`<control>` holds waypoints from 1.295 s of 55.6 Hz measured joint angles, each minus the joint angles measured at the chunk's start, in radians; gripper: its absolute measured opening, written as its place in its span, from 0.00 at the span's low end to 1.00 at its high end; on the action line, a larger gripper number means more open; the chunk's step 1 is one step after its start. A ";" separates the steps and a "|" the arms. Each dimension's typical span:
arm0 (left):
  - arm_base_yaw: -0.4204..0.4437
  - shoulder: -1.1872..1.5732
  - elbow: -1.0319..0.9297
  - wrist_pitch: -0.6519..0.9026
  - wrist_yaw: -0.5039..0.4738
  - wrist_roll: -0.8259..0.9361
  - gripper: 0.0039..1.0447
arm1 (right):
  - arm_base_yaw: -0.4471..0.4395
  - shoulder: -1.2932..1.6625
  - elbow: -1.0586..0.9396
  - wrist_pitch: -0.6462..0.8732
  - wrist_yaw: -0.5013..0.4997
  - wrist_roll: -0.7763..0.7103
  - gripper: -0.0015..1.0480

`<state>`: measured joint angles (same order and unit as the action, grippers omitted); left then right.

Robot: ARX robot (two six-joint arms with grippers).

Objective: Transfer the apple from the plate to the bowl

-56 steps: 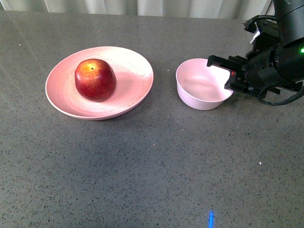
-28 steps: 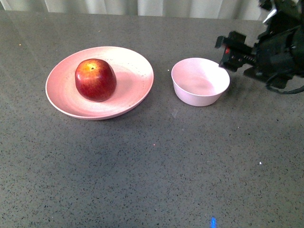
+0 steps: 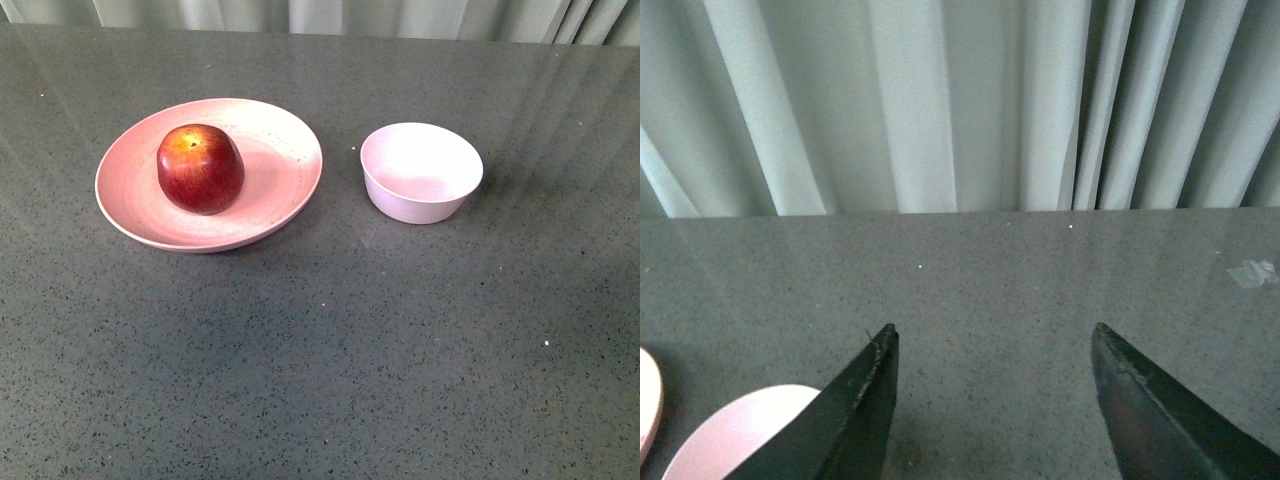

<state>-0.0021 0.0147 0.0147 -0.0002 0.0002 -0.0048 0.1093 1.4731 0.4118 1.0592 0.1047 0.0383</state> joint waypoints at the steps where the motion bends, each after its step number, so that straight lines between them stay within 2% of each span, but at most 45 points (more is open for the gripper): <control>1: 0.000 0.000 0.000 0.000 0.000 0.000 0.92 | -0.001 -0.007 -0.009 0.001 -0.001 -0.004 0.48; 18: 0.000 0.000 0.000 0.000 0.000 0.000 0.92 | -0.037 -0.188 -0.180 -0.016 -0.038 -0.029 0.02; 21: 0.000 0.000 0.000 0.000 0.000 0.000 0.92 | -0.050 -0.199 -0.226 0.034 -0.053 -0.033 0.02; 23: 0.000 0.000 0.000 0.000 0.000 0.000 0.92 | -0.076 -0.214 -0.250 0.030 -0.094 -0.034 0.02; 28: 0.000 0.000 0.000 0.000 0.000 0.000 0.92 | -0.105 -0.282 -0.293 -0.010 -0.098 -0.034 0.02; 46: 0.000 0.000 0.000 0.000 0.000 0.000 0.92 | -0.106 -0.513 -0.362 -0.167 -0.105 -0.034 0.02; 72: 0.000 0.000 0.000 0.000 0.000 0.000 0.92 | -0.106 -0.932 -0.389 -0.528 -0.105 -0.034 0.02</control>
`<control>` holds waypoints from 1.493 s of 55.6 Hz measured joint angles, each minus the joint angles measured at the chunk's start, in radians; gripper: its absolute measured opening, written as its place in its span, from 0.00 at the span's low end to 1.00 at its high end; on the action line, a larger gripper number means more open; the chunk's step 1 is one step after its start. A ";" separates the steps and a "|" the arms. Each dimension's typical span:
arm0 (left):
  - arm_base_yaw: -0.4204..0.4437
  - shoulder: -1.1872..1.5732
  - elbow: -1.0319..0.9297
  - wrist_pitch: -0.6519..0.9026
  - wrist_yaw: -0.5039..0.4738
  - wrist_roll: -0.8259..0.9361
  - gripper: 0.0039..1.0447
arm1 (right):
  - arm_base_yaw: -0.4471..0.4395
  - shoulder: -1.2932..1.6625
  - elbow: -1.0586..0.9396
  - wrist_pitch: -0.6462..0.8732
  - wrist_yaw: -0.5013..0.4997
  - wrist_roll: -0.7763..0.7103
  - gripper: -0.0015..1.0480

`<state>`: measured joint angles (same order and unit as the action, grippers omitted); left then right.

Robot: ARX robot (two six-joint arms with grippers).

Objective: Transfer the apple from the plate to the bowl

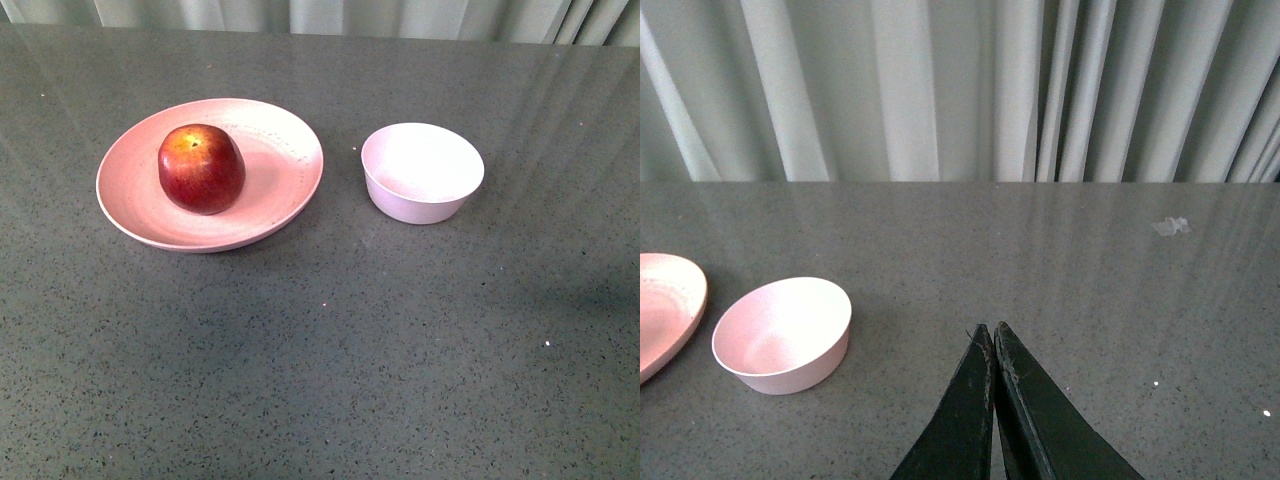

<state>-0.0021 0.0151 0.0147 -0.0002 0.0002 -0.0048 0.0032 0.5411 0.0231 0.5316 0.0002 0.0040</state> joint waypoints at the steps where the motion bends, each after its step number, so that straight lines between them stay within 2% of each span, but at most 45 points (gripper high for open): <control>1: 0.000 0.000 0.000 0.000 0.000 0.000 0.92 | 0.000 -0.013 0.000 -0.012 0.000 0.000 0.02; 23: 0.000 0.000 0.000 0.000 0.000 0.000 0.92 | 0.000 -0.224 0.000 -0.214 0.000 0.000 0.02; 48: 0.000 0.000 0.000 0.000 0.000 0.000 0.92 | 0.000 -0.362 0.000 -0.352 0.000 0.000 0.02; 53: 0.000 0.000 0.000 0.000 -0.001 0.000 0.92 | 0.000 -0.493 0.000 -0.514 0.001 -0.001 0.02; 65: 0.000 0.000 0.000 0.000 0.000 0.000 0.92 | 0.000 -0.534 0.000 -0.530 0.000 -0.001 0.02; 67: 0.000 0.000 0.000 0.000 0.000 0.000 0.92 | 0.000 -0.534 0.000 -0.530 0.000 -0.002 0.07; 76: 0.000 0.000 0.000 0.000 0.000 0.000 0.92 | 0.000 -0.535 0.000 -0.530 0.000 -0.002 0.44; 80: 0.002 0.087 0.063 -0.154 0.028 0.029 0.92 | 0.000 -0.535 0.000 -0.530 0.000 -0.002 0.56; 83: -0.005 0.196 0.105 -0.188 0.026 0.044 0.92 | 0.000 -0.535 0.000 -0.530 0.000 -0.001 0.62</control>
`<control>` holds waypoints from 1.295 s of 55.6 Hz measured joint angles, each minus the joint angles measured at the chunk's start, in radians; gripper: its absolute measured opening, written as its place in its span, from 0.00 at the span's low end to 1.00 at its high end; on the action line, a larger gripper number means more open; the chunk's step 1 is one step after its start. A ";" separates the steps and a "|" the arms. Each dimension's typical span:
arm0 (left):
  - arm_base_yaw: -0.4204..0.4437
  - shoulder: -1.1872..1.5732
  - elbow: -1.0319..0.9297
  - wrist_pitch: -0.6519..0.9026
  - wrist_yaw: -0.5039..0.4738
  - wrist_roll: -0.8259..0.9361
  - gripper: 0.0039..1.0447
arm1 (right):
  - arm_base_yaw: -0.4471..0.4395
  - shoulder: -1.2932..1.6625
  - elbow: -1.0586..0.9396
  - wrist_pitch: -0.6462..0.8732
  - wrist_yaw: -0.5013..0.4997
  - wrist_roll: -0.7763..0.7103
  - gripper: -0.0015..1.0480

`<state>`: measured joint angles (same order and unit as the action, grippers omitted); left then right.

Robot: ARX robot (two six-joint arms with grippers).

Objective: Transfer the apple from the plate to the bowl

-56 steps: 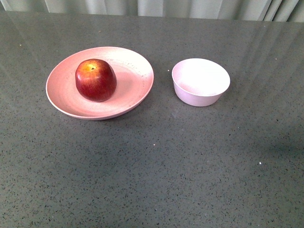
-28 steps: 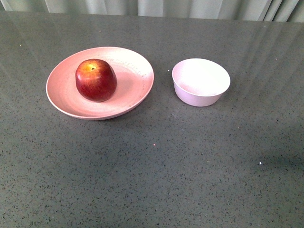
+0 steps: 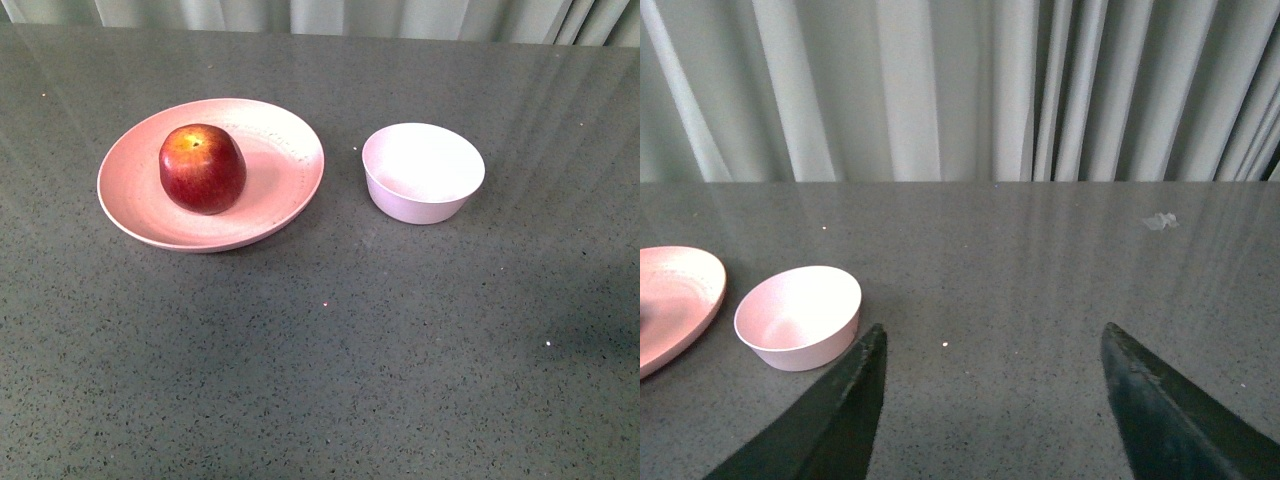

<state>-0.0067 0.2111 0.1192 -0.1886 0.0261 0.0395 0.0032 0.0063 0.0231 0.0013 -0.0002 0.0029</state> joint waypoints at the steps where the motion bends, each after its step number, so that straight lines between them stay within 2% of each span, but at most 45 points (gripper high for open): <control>1: -0.008 0.082 0.019 0.024 -0.003 0.008 0.92 | 0.000 0.000 0.000 0.000 0.000 0.000 0.67; 10: -0.055 0.450 0.105 0.305 -0.010 0.037 0.92 | 0.000 -0.001 0.000 0.000 0.000 0.000 0.92; 22: -0.122 0.903 0.263 0.612 -0.021 0.039 0.92 | 0.000 -0.001 0.000 0.000 0.000 0.000 0.91; 26: -0.142 1.018 0.311 0.657 -0.027 0.039 0.92 | 0.000 -0.001 0.000 0.000 0.000 0.000 0.91; 34: -0.196 1.258 0.426 0.705 -0.038 0.026 0.92 | 0.000 -0.001 0.000 0.000 0.000 0.000 0.91; 44: -0.254 1.427 0.524 0.726 -0.052 0.024 0.92 | 0.000 -0.001 0.000 0.000 0.000 0.000 0.91; 72: -0.270 1.623 0.659 0.718 -0.013 0.010 0.92 | 0.000 -0.001 0.000 0.000 0.000 0.000 0.91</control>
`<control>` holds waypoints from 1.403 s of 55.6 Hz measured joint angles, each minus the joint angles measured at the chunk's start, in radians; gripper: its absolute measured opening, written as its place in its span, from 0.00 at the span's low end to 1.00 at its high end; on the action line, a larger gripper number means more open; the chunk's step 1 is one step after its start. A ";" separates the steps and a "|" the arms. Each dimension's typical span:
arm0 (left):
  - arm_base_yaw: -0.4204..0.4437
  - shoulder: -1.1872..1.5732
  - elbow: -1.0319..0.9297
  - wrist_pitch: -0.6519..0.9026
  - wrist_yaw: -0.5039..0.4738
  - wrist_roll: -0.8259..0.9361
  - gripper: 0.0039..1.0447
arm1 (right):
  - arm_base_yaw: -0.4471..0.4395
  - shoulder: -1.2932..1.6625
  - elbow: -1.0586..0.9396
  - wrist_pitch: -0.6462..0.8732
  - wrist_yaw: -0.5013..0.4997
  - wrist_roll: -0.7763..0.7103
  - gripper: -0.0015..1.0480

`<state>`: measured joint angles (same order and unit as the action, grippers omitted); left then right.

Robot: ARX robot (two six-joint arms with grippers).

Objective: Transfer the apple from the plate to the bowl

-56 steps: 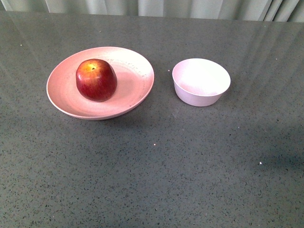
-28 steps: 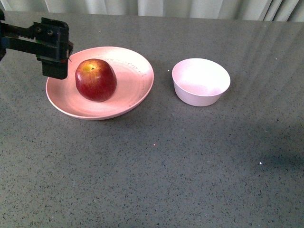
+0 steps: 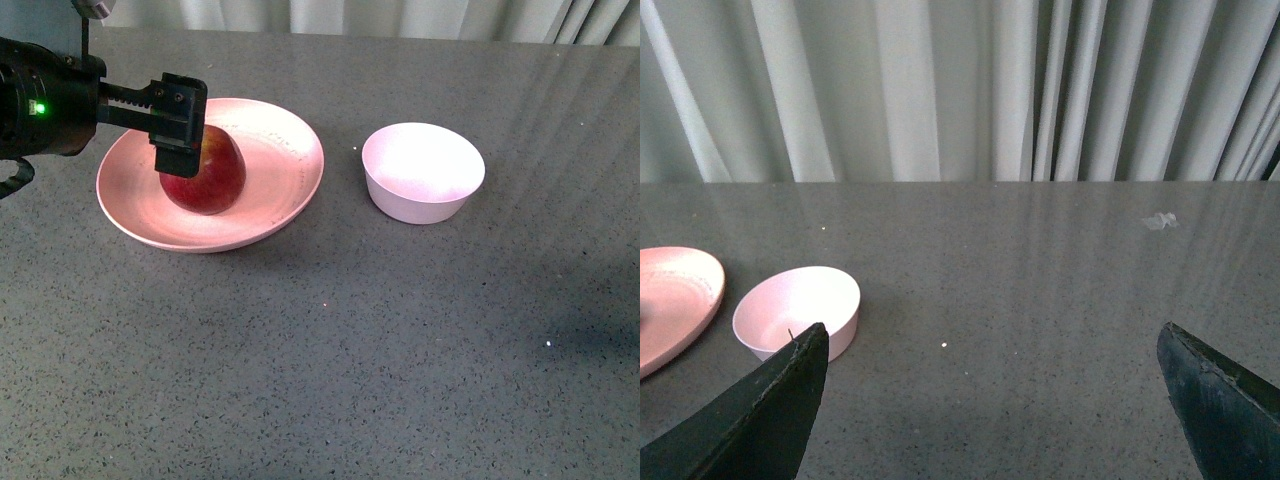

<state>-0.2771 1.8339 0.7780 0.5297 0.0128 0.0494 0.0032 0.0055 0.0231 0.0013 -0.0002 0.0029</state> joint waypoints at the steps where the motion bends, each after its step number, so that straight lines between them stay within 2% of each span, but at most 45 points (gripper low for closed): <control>1: 0.000 0.004 0.003 0.000 0.004 -0.002 0.92 | 0.000 0.000 0.000 0.000 0.000 0.000 0.91; 18: -0.013 0.068 0.055 -0.008 0.039 -0.018 0.92 | 0.000 0.000 0.000 0.000 0.000 0.000 0.91; 67: -0.037 0.187 0.143 -0.092 0.045 -0.057 0.92 | 0.000 0.000 0.000 0.000 0.000 0.000 0.91; 69: -0.039 0.189 0.145 -0.094 0.041 -0.056 0.90 | 0.000 0.000 0.000 0.000 0.000 0.000 0.91; 75: -0.043 0.194 0.158 -0.106 0.031 -0.058 0.74 | 0.000 0.000 0.000 0.000 0.000 0.000 0.91; 78: -0.044 0.194 0.162 -0.114 0.029 -0.061 0.71 | 0.000 0.000 0.000 0.000 0.000 0.000 0.91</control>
<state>-0.3214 2.0281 0.9401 0.4160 0.0414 -0.0113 0.0032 0.0055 0.0231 0.0013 -0.0002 0.0029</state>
